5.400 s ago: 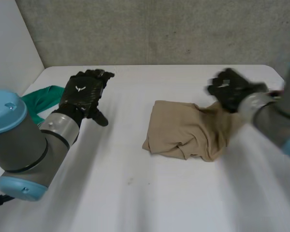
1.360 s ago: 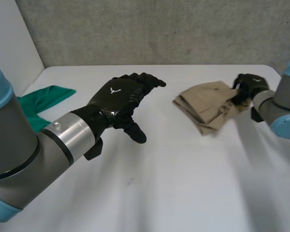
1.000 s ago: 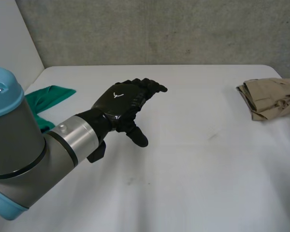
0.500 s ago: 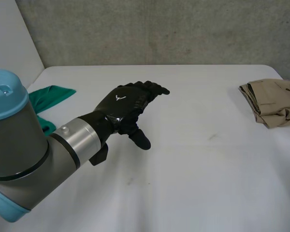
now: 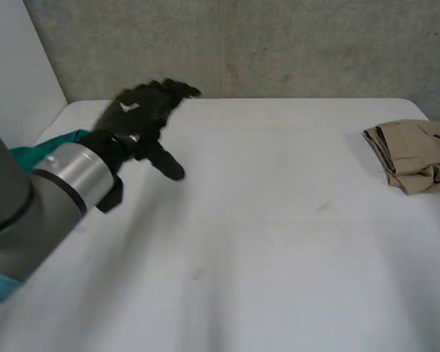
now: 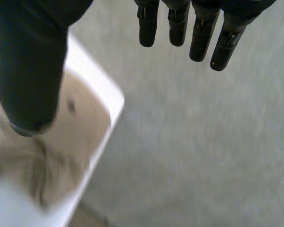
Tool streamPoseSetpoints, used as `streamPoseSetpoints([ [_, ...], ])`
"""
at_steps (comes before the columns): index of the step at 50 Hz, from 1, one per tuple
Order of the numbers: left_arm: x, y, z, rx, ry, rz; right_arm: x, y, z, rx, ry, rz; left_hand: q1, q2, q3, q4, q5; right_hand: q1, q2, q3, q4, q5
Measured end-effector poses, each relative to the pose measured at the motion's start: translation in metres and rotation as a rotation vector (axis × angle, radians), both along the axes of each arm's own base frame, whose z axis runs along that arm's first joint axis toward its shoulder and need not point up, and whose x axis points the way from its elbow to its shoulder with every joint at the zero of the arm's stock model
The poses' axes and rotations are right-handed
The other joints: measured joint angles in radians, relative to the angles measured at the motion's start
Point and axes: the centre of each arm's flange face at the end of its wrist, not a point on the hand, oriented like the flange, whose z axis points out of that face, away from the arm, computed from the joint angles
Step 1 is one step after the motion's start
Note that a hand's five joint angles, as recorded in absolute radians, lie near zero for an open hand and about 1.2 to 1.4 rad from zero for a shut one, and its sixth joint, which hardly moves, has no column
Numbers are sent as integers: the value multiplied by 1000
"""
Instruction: Fold the laundry.
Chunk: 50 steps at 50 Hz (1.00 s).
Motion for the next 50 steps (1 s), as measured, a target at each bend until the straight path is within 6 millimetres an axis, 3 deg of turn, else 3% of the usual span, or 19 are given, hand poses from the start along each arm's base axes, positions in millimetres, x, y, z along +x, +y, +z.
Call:
streamPoseSetpoints([
  [4,21,-28,3,-71,-49,91,48,32,24,-98,-101,149,0,0,0,0,0,0,0,0,0,0],
  [8,44,-56,-4,-114,-136,181,89,69,30,-145,-184,296,0,0,0,0,0,0,0,0,0,0],
  [9,57,-70,-10,-126,-186,225,108,89,28,-154,-216,367,0,0,0,0,0,0,0,0,0,0],
  [12,83,-94,-24,-130,-283,304,137,124,18,-149,-252,475,0,0,0,0,0,0,0,0,0,0],
  [16,121,-126,-50,-105,-412,394,173,176,-10,-107,-277,617,0,0,0,0,0,0,0,0,0,-1],
  [22,161,-160,-89,-54,-569,466,204,228,-48,-17,-281,744,0,0,0,0,0,0,0,0,0,-4],
  [27,186,-180,-119,-25,-696,503,211,246,-70,56,-274,778,0,0,0,0,0,0,0,0,0,-4],
  [33,200,-193,-147,-3,-805,507,210,246,-86,115,-269,764,0,0,0,0,0,0,0,0,0,-4],
  [36,202,-197,-156,8,-832,505,209,244,-91,132,-268,755,140,147,121,134,127,0,0,0,0,-4],
  [40,202,-199,-160,15,-842,509,208,243,-92,139,-268,749,589,614,596,594,571,0,0,0,0,-4],
  [43,202,-200,-160,19,-845,516,207,243,-92,139,-268,748,806,866,839,854,828,0,0,0,0,-4],
  [50,205,-204,-162,35,-876,583,207,244,-91,137,-268,747,859,985,964,983,937,0,0,0,0,-4],
])
